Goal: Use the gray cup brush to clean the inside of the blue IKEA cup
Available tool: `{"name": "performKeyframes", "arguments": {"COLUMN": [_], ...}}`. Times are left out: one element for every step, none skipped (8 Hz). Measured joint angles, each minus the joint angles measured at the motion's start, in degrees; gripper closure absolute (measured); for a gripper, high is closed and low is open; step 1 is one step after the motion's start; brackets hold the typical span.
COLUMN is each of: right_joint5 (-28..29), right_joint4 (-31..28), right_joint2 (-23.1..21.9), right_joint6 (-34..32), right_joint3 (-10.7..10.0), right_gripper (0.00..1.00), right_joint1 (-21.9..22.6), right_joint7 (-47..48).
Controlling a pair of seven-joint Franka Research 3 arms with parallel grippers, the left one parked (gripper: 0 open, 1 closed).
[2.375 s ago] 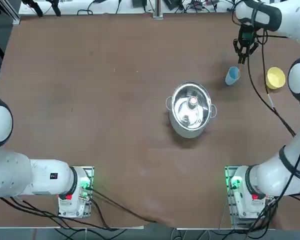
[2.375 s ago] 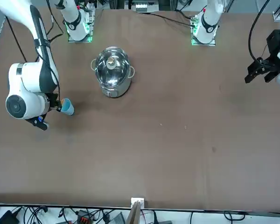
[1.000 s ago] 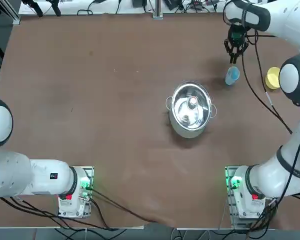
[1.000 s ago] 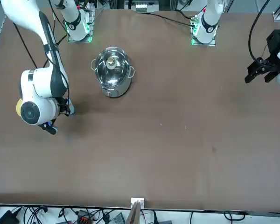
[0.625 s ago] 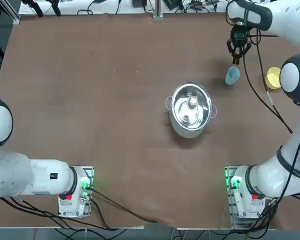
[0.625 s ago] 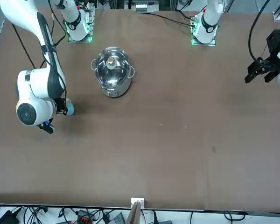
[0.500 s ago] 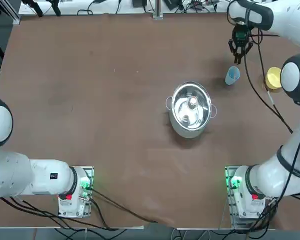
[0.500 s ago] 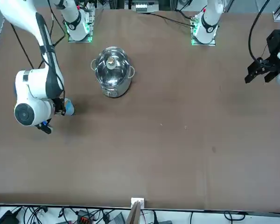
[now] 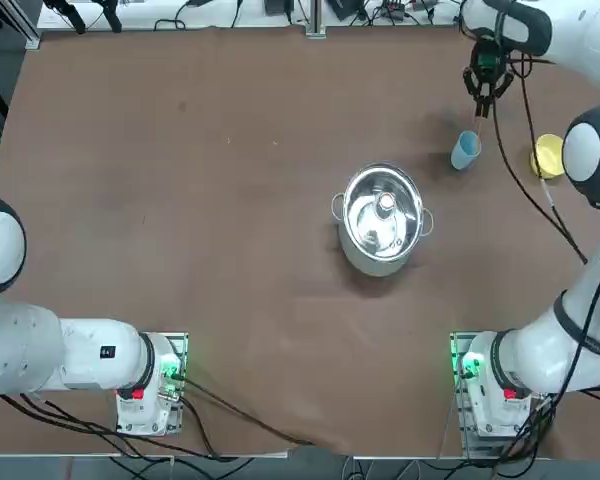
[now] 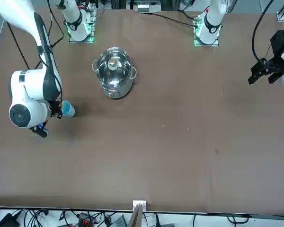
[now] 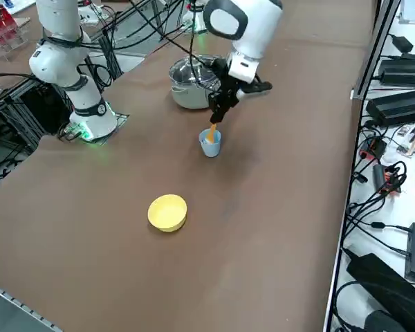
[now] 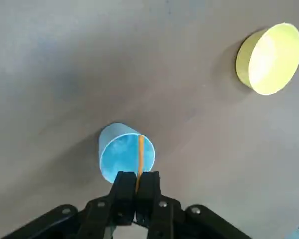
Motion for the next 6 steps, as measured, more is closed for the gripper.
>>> {"name": "performKeyframes", "arguments": {"right_joint5": [0.00, -0.05, -0.39, -1.00, -2.72, -6.32], "right_joint4": [1.89, 3.80, 5.91, 7.76, 8.48, 8.33], "right_joint2": [-0.10, -0.33, -0.74, -1.25, -1.60, -1.53], "right_joint6": [-1.36, -3.72, -6.10, -8.35, -9.41, -9.36], "right_joint3": [0.24, 0.26, -0.04, -0.92, -2.38, -3.74], "right_gripper": [0.96, 0.96, 0.96, 0.96, 0.96, 0.96], "right_joint1": [0.12, 0.05, -0.19, -0.61, -1.30, -2.10], "right_joint7": [-0.03, -0.81, -3.25, -6.62, -9.57, -11.70]}}
